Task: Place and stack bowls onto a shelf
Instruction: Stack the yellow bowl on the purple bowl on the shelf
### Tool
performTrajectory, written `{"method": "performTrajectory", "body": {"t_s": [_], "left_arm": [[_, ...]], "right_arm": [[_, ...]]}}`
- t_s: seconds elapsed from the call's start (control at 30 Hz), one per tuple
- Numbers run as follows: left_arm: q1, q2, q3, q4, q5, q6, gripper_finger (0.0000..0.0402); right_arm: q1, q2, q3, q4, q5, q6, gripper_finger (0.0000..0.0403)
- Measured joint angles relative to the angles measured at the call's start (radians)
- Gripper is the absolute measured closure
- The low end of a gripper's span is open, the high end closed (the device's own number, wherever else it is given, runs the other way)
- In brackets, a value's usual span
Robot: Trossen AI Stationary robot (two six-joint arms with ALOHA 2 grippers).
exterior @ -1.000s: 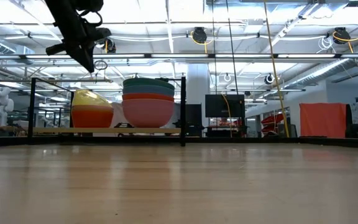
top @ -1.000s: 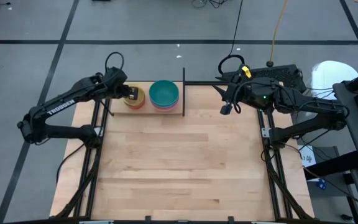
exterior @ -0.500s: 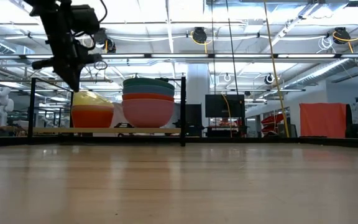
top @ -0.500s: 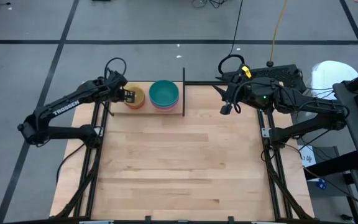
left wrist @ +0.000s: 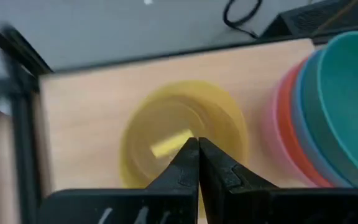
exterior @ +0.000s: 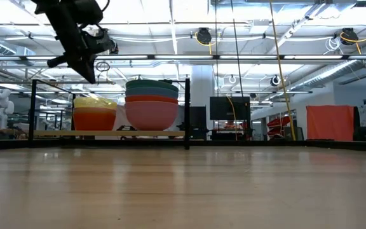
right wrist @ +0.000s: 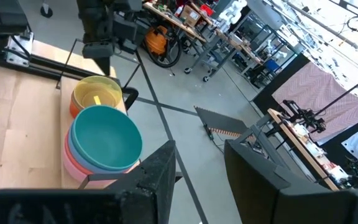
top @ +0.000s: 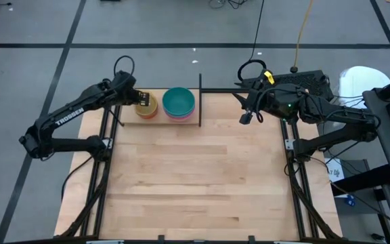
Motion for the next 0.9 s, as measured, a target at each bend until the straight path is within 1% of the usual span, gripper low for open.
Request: {"method": "performTrajectory", "body": {"t_s": [0.1, 0.17, 0.47, 0.9], "left_arm": [[0.01, 0.0, 0.007, 0.007, -0.067, 0.048, 0.04], [0.031, 0.001, 0.007, 0.018, -0.074, 0.055, 0.04], [0.103, 0.074, 0.007, 0.058, -0.06, 0.077, 0.0401], [0.132, 0.241, 0.006, 0.116, -0.023, 0.122, 0.0401]], "right_arm": [[0.0, 0.0, 0.0, 0.0, 0.0, 0.0, 0.0271], [0.0, 0.0, 0.0, 0.0, 0.0, -0.001, 0.0271], [0.0, 0.0, 0.0, 0.0, 0.0, -0.008, 0.0271], [0.0, 0.0, 0.0, 0.0, 0.0, -0.008, 0.0271]]}}
